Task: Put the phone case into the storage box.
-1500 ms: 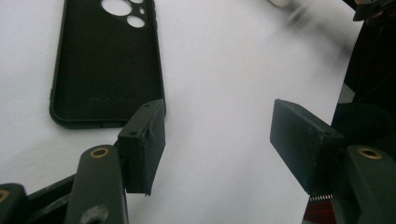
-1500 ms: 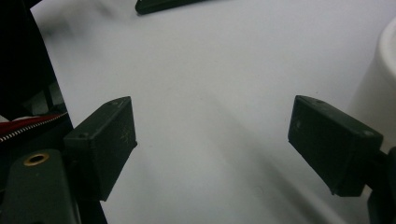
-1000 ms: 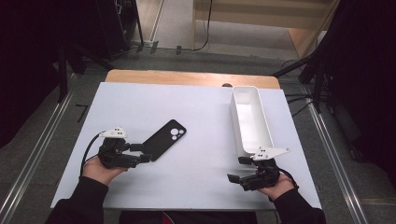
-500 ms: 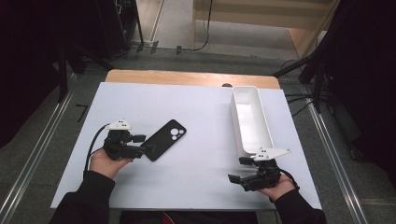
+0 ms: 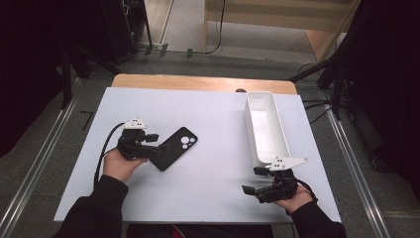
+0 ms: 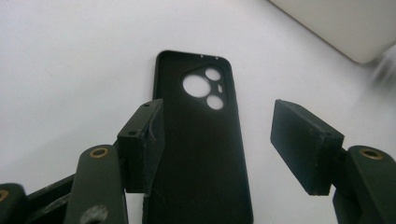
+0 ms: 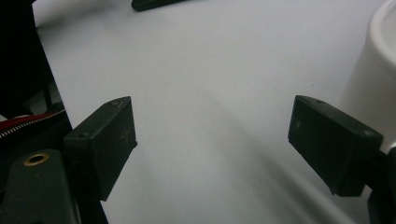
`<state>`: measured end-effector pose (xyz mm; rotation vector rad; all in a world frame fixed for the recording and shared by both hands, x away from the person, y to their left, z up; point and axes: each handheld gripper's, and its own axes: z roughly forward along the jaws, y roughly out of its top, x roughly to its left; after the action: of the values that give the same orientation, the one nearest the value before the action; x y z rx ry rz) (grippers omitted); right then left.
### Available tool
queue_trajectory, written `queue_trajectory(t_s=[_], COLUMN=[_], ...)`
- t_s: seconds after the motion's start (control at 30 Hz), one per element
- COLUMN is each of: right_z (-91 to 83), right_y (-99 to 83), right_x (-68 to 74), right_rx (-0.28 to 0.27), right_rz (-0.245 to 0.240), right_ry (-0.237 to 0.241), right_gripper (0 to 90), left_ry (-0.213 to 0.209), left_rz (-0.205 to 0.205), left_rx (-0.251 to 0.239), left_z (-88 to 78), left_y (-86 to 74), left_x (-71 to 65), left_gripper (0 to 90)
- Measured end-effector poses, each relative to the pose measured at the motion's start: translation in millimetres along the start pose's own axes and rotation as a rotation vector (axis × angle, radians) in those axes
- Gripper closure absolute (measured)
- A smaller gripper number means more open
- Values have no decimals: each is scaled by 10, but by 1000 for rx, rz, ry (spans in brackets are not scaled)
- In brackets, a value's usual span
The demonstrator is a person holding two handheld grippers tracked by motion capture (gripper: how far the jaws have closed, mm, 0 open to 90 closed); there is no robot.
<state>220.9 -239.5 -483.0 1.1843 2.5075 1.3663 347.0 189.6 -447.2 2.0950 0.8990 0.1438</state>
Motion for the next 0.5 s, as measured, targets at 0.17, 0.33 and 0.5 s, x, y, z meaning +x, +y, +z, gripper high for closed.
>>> queue_trajectory(t_s=[0.17, 0.33, 0.5], right_z=[5, 4, 5], right_y=[-1, 0, 0], right_x=[7, 7, 6], right_rx=[6, 3, 5], right_rz=[2, 2, 1], right_ry=[7, 8, 7], right_gripper=[134, 134, 134], left_ry=[2, 18, -10], left_rz=[2, 15, 17], left_rx=[-8, -4, -19], left_z=[58, 113, 175], left_y=[67, 131, 167], left_x=[-1, 12, 14], left_gripper=[346, 301, 301])
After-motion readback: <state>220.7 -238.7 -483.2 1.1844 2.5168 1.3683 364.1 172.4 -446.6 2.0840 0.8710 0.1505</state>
